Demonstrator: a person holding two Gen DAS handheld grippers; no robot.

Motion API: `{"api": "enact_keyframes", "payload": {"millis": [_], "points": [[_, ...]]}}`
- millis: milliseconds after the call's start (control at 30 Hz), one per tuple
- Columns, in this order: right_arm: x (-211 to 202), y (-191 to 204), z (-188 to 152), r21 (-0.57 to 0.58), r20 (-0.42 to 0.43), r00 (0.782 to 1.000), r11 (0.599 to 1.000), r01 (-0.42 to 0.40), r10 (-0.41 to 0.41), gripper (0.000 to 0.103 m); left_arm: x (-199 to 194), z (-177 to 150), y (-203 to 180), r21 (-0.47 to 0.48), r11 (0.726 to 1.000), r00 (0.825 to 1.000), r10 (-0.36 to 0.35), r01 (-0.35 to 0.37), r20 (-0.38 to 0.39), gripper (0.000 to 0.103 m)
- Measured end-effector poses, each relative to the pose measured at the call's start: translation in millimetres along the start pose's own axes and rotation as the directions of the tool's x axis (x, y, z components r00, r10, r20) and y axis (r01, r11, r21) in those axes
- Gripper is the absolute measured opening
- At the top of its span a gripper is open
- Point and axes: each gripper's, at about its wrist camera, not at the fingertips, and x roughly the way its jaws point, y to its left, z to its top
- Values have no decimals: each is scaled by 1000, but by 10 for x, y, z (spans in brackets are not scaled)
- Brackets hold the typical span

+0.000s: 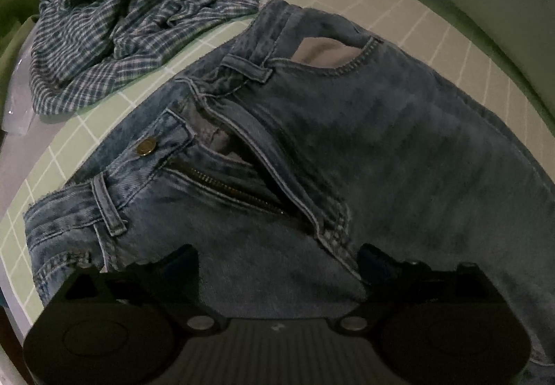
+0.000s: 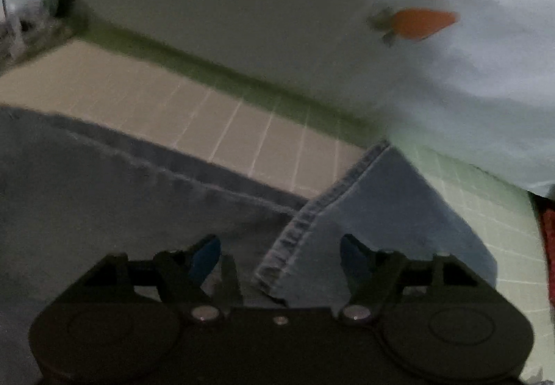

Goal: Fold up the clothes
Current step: 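Carry the held leg hem with the right gripper over the other leg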

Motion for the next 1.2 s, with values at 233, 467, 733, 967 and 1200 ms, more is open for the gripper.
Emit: {"api": "enact_keyframes", "payload": {"millis": [233, 467, 733, 967, 1200], "points": [[-201, -568, -216, 77, 14, 997, 995, 70, -72, 22, 22, 12, -48, 35, 999, 1000, 6, -6, -8, 100], [-922, -2025, -862, 347, -33, 907, 846, 405, -420, 22, -33, -6, -169, 95, 995, 999, 35, -36, 15, 100], [-907, -3089, -1664, 457, -336, 797, 653, 604, -502, 38, -307, 102, -282, 118, 993, 997, 16, -26, 78, 100], [-570, -3009, -1455, 644, -190, 926, 671, 367, -325, 72, -400, 227, -482, 147, 988, 994, 18, -34, 109, 100], [99, -3065, -1057, 893, -165, 972, 393, 219, -166, 84, -480, 248, -693, 167, 985, 992, 20, -40, 123, 100]]}}
